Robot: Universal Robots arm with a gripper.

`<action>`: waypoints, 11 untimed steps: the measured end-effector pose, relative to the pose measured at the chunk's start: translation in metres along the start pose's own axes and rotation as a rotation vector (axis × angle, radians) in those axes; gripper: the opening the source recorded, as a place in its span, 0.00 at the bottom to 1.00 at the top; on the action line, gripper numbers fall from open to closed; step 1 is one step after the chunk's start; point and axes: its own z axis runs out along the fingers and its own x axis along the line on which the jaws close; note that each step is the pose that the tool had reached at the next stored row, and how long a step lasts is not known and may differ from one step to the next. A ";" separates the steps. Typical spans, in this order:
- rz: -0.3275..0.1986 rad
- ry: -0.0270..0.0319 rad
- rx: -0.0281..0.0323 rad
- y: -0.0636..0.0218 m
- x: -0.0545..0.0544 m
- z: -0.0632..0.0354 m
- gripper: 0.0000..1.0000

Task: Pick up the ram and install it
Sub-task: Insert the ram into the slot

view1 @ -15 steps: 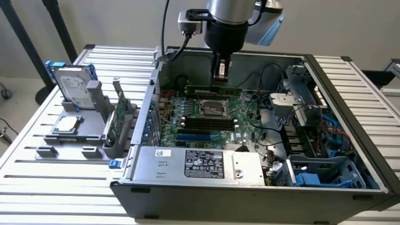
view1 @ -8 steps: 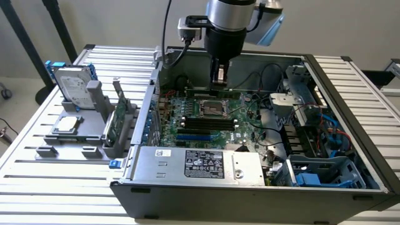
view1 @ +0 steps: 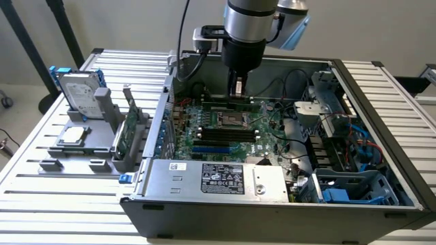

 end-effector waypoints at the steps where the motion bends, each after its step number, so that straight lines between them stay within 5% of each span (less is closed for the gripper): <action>1: 0.000 0.0000 0.0000 0.0001 0.000 0.0018 0.13; 11: 0.011 -0.0007 0.0007 -0.0011 0.017 0.0192 0.13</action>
